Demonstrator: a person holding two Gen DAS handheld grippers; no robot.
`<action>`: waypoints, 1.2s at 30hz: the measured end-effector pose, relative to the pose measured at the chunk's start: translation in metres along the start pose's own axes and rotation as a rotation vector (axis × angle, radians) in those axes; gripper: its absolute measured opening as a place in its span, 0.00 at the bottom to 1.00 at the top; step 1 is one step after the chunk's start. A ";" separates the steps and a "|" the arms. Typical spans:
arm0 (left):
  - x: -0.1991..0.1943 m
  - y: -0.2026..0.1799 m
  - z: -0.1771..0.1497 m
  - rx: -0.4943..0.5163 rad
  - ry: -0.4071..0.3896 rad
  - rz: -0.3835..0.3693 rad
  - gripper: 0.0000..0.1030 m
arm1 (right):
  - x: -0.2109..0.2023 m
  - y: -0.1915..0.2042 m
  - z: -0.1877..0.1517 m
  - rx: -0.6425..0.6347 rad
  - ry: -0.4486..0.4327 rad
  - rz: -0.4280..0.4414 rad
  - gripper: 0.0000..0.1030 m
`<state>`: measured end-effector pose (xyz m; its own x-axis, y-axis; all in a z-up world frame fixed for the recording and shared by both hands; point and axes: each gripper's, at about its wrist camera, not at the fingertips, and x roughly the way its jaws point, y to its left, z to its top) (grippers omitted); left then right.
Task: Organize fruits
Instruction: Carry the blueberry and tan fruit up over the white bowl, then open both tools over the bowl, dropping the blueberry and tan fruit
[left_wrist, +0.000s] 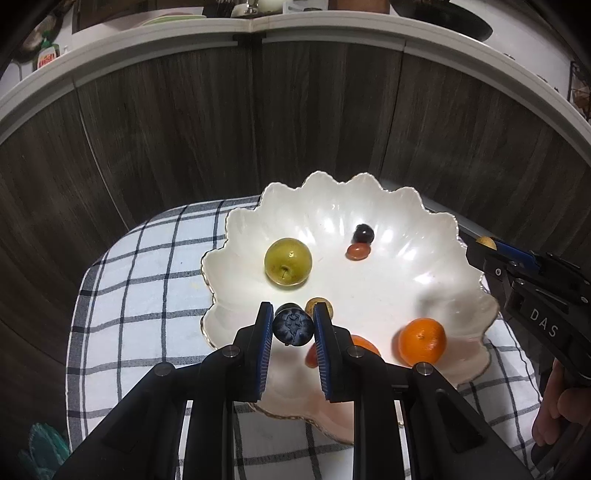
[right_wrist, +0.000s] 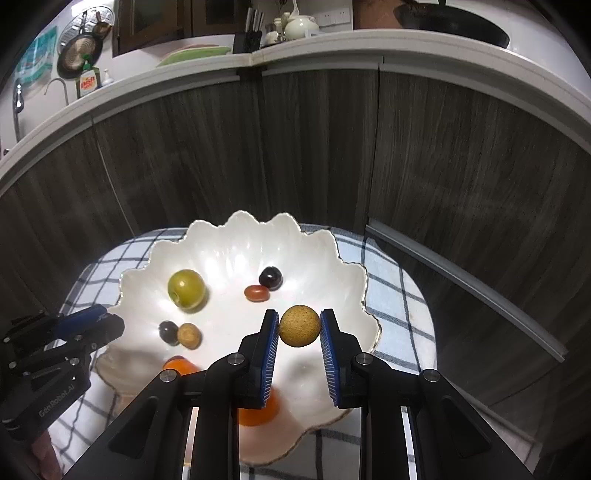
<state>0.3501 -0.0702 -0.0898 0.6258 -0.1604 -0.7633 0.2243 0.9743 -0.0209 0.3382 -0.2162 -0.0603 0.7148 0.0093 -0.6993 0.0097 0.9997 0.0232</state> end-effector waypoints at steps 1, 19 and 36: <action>0.003 0.000 0.000 0.001 0.005 0.000 0.22 | 0.003 0.000 0.000 0.001 0.005 0.000 0.24; 0.016 0.007 -0.002 -0.013 0.040 0.023 0.46 | 0.024 0.003 -0.003 0.001 0.058 -0.014 0.42; -0.028 0.012 0.002 -0.029 -0.025 0.061 0.77 | -0.020 0.008 0.003 0.012 -0.016 -0.036 0.67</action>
<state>0.3371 -0.0543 -0.0677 0.6561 -0.1038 -0.7475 0.1633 0.9866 0.0063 0.3261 -0.2081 -0.0435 0.7247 -0.0273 -0.6885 0.0440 0.9990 0.0067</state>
